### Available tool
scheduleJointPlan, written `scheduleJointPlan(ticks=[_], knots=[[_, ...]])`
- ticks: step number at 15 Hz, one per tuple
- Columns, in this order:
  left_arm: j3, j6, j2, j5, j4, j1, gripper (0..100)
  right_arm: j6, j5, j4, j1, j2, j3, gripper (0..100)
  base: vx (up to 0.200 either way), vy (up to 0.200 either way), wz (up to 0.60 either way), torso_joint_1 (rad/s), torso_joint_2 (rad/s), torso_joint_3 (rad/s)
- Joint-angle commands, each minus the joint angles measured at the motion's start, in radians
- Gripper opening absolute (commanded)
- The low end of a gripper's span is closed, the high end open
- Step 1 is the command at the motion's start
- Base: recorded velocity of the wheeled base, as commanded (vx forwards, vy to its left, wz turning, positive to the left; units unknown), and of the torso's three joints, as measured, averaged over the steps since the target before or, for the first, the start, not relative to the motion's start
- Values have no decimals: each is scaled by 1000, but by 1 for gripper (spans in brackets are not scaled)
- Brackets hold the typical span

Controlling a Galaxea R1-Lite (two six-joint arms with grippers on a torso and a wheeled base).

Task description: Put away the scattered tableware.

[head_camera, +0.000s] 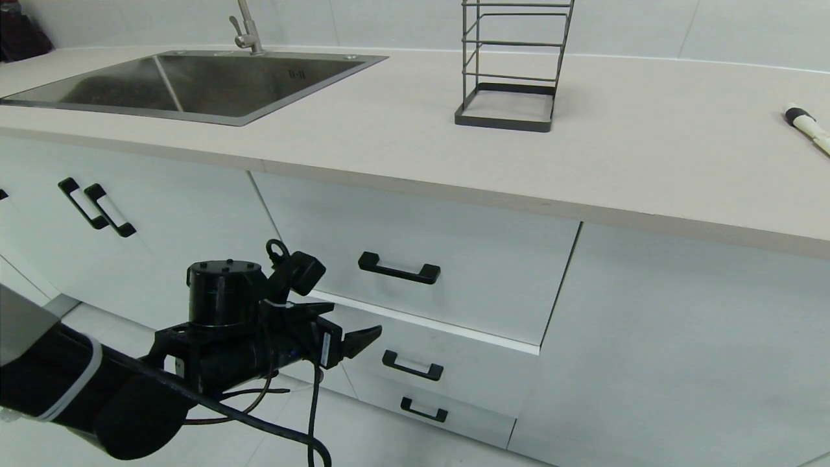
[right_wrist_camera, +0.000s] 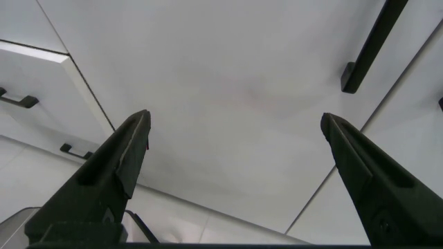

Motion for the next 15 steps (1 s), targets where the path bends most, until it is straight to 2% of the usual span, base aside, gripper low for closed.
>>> scheduleJointPlan(ticks=[1, 6, 8, 9, 12, 13, 15], knots=[[10, 0, 13, 1, -7, 0, 100, -1, 0, 0, 0, 1, 0, 100, 0, 0, 0, 0, 0, 0], [99, 3, -84, 10, -19, -9, 100, -1, 0, 0, 0, 1, 0, 100, 0, 0, 0, 0, 0, 0], [243, 4, -272, 8, -72, -9, 100, -1, 0, 0, 0, 1, 0, 100, 0, 0, 0, 0, 0, 0], [272, 4, -321, 8, -76, -9, 100, -1, 0, 0, 0, 1, 0, 100, 0, 0, 0, 0, 0, 0], [438, 6, -754, 10, -54, -3, 100, -1, 0, 0, 0, 1, 0, 100, 0, 0, 0, 0, 0, 0], [450, 6, -809, 10, -40, 0, 100, -1, 0, 0, 0, 1, 0, 100, 0, 0, 0, 0, 0, 0], [498, 9, -1108, 10, 112, 34, 100, -1, 0, 0, 0, 1, 0, 100, 0, 0, 0, 0, 0, 0]])
